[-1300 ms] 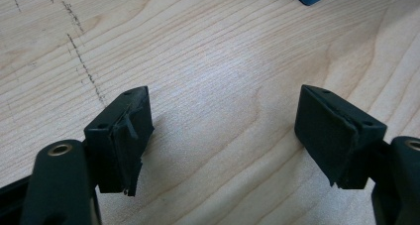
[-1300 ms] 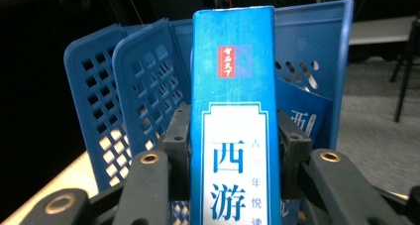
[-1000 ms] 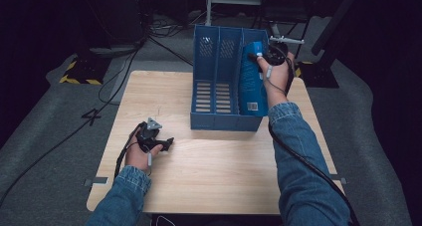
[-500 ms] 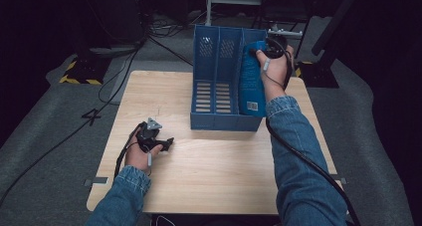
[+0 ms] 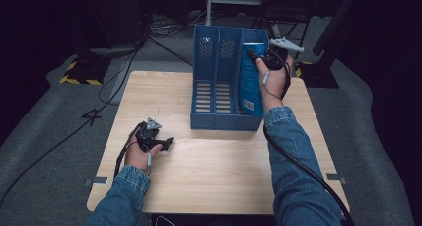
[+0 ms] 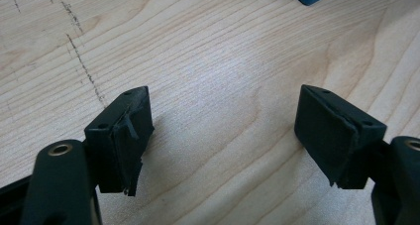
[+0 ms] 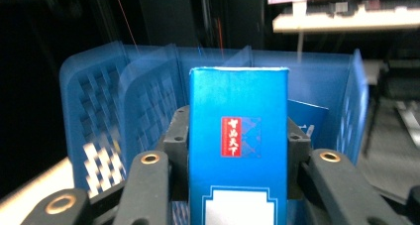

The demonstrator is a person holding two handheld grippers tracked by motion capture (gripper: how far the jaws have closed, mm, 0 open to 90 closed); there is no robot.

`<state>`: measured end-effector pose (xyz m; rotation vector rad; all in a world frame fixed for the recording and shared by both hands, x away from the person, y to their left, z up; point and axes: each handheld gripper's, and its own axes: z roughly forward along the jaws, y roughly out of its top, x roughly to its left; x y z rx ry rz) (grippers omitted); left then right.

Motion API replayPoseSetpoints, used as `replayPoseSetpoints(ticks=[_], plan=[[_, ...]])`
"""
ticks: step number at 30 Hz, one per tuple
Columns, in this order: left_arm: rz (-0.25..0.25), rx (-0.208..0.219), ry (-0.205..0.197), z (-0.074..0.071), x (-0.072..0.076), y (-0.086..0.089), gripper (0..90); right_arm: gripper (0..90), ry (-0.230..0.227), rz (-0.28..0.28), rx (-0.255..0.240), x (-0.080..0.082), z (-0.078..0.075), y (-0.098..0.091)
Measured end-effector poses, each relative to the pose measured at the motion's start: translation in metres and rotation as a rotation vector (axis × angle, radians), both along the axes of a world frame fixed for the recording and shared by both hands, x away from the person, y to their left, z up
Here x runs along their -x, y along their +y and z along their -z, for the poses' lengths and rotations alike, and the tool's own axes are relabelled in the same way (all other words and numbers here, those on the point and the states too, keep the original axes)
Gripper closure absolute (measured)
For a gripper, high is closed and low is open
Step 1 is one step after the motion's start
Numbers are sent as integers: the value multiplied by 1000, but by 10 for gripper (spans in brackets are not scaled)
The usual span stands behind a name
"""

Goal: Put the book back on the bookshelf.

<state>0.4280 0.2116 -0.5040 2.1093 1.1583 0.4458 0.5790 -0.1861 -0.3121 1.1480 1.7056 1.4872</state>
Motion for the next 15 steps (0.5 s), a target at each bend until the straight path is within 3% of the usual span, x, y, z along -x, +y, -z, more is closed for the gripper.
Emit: replayPoseSetpoints(ticks=[2, 6, 8, 10, 15], plan=[[1, -1, 2, 0, 0, 0, 234, 602, 6, 7, -11, 1, -1, 0], [1, 0, 0, 0, 0, 0, 234, 598, 110, 34, 108, 1, -19, 7], [1, 0, 0, 0, 0, 0, 234, 597, 134, 30, 117, 0, -21, 7], [1, 0, 1, 0, 0, 0, 234, 594, 212, 17, 128, -6, -30, 5], [2, 2, 1, 0, 0, 0, 234, 568, 290, -8, 119, -19, -35, 8]])
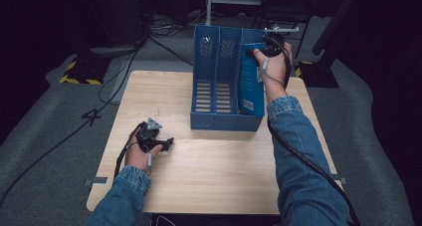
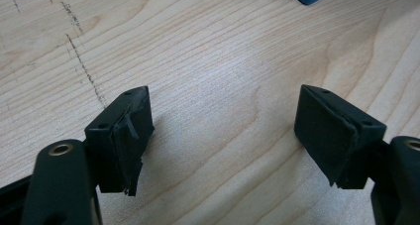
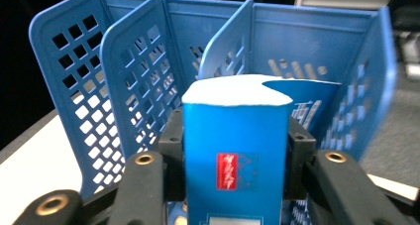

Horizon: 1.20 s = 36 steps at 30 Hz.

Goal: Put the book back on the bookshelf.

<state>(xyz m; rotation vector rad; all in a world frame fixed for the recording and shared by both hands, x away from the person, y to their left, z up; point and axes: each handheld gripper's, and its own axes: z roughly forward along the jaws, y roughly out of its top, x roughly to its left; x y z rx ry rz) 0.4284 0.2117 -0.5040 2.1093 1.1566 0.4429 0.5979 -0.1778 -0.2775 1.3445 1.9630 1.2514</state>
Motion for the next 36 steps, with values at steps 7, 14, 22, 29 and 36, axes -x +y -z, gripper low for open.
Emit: replayPoseSetpoints(ticks=[7, 14, 22, 29, 36], plan=[[2, -4, 0, 0, 0, 0, 233, 540, 63, 39, 4, -14, 3, 9], [1, -6, -1, 0, 0, 0, 233, 608, 55, 47, 91, -10, -5, 12], [1, -4, -1, 0, 0, 0, 233, 611, -172, 72, -51, 38, -23, -21], [1, -2, -1, 0, 0, 0, 233, 611, -331, 98, -107, 36, -21, -18], [1, 1, 0, 0, 0, 0, 233, 601, -364, 30, -53, 20, 16, 4]])
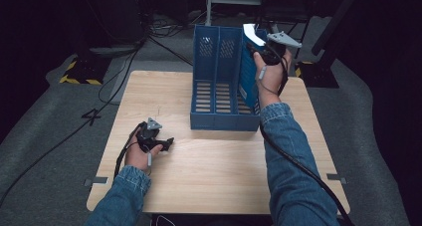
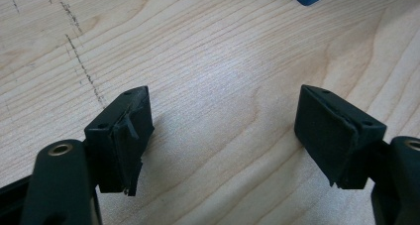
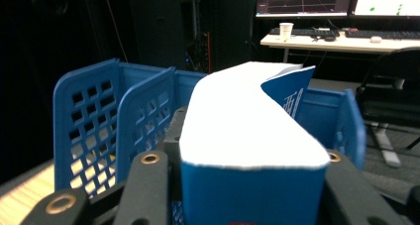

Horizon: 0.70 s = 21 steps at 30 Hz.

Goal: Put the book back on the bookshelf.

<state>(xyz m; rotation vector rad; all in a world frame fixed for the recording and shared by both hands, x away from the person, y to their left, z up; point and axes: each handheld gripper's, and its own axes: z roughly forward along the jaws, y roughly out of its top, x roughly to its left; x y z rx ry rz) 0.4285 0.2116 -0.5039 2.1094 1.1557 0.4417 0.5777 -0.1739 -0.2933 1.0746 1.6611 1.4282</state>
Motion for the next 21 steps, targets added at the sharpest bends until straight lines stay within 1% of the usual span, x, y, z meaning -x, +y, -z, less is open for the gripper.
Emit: replayPoseSetpoints(ticks=[4, 5, 7, 8, 9, 10, 11, 14, 16, 17, 19, 21], plan=[[0, 0, 0, 0, 0, 0, 233, 592, 21, 4, 17, 1, 8, 3], [0, 0, 0, 0, 0, 0, 233, 592, 33, 7, 30, 0, 10, 3], [0, 1, -2, 0, 0, 0, 233, 592, 73, 13, 54, -2, 19, 5], [0, 1, -2, 0, 0, 0, 233, 592, 73, 13, 54, -2, 19, 5], [2, -3, -5, 0, -1, 0, 233, 595, 125, 13, 43, -8, 34, 5], [2, -1, -2, 0, 0, 0, 233, 597, 114, 5, 17, -7, 38, 3], [0, 0, -2, 0, 0, 0, 233, 596, 99, 6, 12, -7, 40, 3], [3, -2, -5, 0, -1, 0, 233, 596, 104, 11, 21, -5, 40, 2], [0, 0, -3, 0, 0, 0, 233, 593, 114, 20, 17, -1, 41, 0], [0, 0, -3, 0, 0, 0, 233, 588, 122, 27, 16, 2, 42, -1], [0, 0, -3, 0, 0, 0, 233, 572, 118, 32, 24, 8, 44, -1], [0, -1, -3, 0, 0, 0, 233, 546, 126, 25, 32, 14, 47, 1]])
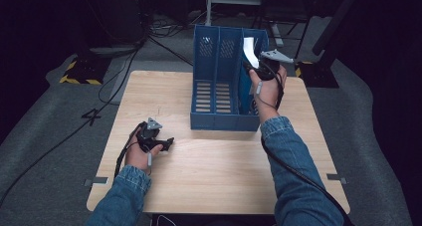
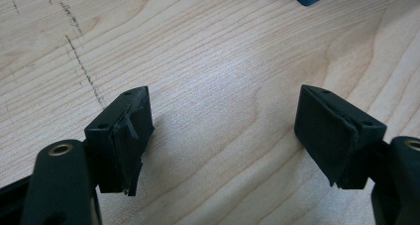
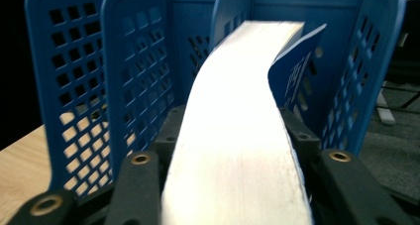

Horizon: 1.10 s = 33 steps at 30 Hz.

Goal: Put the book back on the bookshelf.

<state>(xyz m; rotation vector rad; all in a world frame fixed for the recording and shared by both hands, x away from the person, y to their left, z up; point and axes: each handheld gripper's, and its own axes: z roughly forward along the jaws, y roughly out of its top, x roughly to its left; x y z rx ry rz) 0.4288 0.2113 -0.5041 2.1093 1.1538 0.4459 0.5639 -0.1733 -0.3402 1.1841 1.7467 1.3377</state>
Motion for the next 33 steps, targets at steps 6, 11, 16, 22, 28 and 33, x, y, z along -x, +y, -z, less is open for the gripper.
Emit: replayPoseSetpoints(ticks=[6, 11, 16, 22, 28, 33], plan=[[4, -5, 0, 0, 0, 0, 233, 546, 26, 11, -9, 7, 13, -3], [0, -1, 0, 0, 0, 0, 233, 588, 36, 48, -4, 1, 9, 3], [2, -4, -2, 0, 0, 0, 233, 586, 32, 71, -51, -9, 7, 7], [5, -7, -2, 0, 0, 0, 235, 564, 27, 93, -14, -12, 9, 15], [0, -1, 1, 0, 1, 0, 235, 479, 44, 56, 16, -5, 13, 7], [9, -11, 2, -1, 1, 1, 235, 419, 24, 22, 4, 9, -4, -6]])
